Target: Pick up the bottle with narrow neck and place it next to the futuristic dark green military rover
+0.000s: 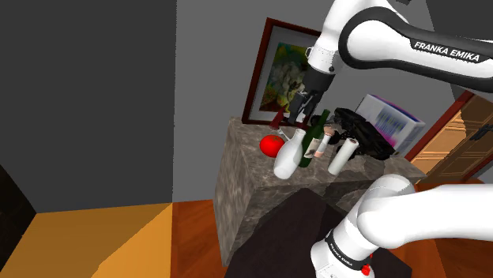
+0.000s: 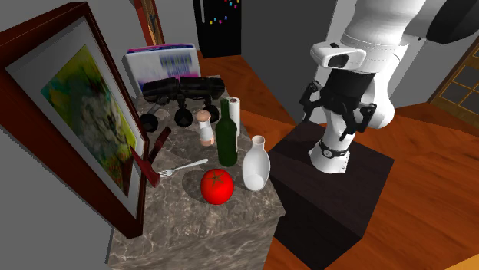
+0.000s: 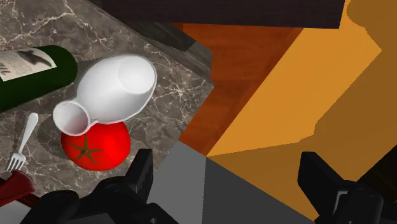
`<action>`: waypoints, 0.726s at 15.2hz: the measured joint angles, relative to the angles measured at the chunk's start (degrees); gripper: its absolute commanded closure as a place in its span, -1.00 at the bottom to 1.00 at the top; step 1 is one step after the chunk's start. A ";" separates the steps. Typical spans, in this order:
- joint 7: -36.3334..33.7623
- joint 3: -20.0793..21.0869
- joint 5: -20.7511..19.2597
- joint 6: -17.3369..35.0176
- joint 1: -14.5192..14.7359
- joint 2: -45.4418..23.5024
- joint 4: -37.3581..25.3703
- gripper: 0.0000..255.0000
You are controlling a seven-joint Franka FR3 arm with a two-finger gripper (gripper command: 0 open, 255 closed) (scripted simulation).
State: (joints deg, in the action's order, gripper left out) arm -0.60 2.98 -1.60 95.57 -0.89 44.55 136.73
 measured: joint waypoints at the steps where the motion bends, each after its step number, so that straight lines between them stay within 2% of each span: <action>1: 0.00 0.00 0.00 0.00 0.00 0.00 0.00 -1.00; 7: 6.30 -6.10 -2.69 4.71 -1.99 -1.86 3.54 -1.00; 11: 11.29 -10.98 -4.58 9.37 -3.46 -5.87 4.74 -1.00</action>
State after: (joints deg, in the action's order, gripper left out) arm 10.69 -8.00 -6.18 104.95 -4.35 38.68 141.46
